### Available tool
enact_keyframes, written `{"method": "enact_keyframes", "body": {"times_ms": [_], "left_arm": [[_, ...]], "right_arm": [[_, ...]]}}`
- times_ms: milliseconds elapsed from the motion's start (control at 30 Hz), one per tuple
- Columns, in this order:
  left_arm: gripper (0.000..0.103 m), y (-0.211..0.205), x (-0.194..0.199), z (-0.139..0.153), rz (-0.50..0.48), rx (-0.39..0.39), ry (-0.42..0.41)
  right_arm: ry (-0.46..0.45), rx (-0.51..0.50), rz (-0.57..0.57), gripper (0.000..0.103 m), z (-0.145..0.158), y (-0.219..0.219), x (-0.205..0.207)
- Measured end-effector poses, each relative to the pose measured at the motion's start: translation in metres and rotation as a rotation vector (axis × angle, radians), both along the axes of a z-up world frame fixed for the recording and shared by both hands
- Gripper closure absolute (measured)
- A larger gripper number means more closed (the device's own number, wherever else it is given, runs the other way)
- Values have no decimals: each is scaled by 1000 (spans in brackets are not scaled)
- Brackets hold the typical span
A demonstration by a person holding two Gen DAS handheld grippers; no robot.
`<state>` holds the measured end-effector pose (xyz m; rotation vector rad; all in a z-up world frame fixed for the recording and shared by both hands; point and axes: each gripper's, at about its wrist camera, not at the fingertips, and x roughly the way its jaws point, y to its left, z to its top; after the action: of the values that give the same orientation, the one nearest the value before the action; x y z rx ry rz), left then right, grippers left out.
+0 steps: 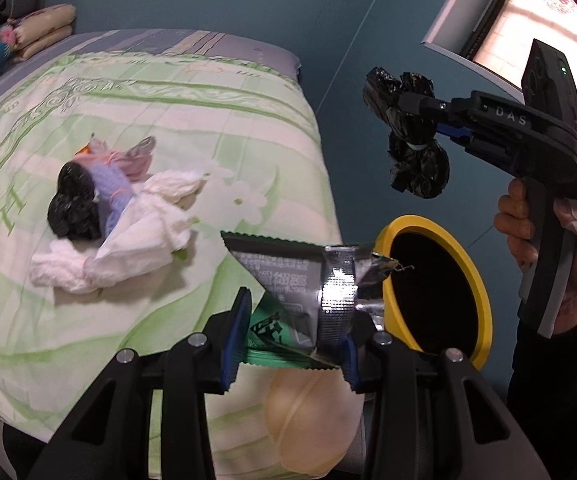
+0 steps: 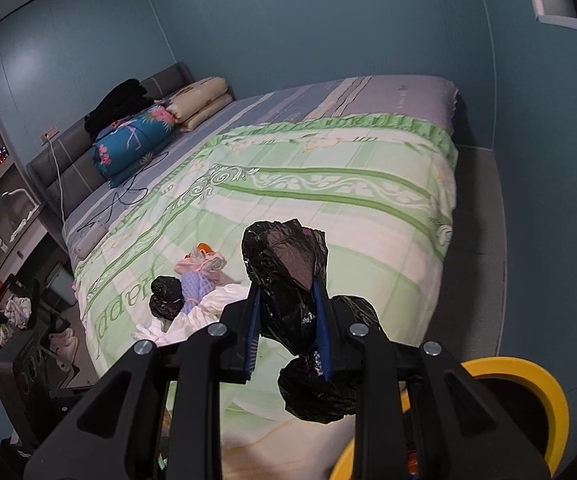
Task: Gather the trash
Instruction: 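Carry the silver-green packet with the left tool while the right tool carries the black bag to the bin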
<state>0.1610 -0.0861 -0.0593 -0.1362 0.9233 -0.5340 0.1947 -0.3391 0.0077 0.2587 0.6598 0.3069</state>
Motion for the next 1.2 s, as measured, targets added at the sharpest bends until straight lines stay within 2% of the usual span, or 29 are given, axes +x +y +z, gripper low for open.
{"method": "enact_keyframes", "body": {"times_ms": [667,1200], "left_arm": [[66,-93,-8,34,-171,-31,-59],[66,-174,-10,-3,-293,45,-11]], "right_arm": [[-56,0,-281,80,14,-97,-97],[-70,6,-408,79,15,-140,-128]]}}
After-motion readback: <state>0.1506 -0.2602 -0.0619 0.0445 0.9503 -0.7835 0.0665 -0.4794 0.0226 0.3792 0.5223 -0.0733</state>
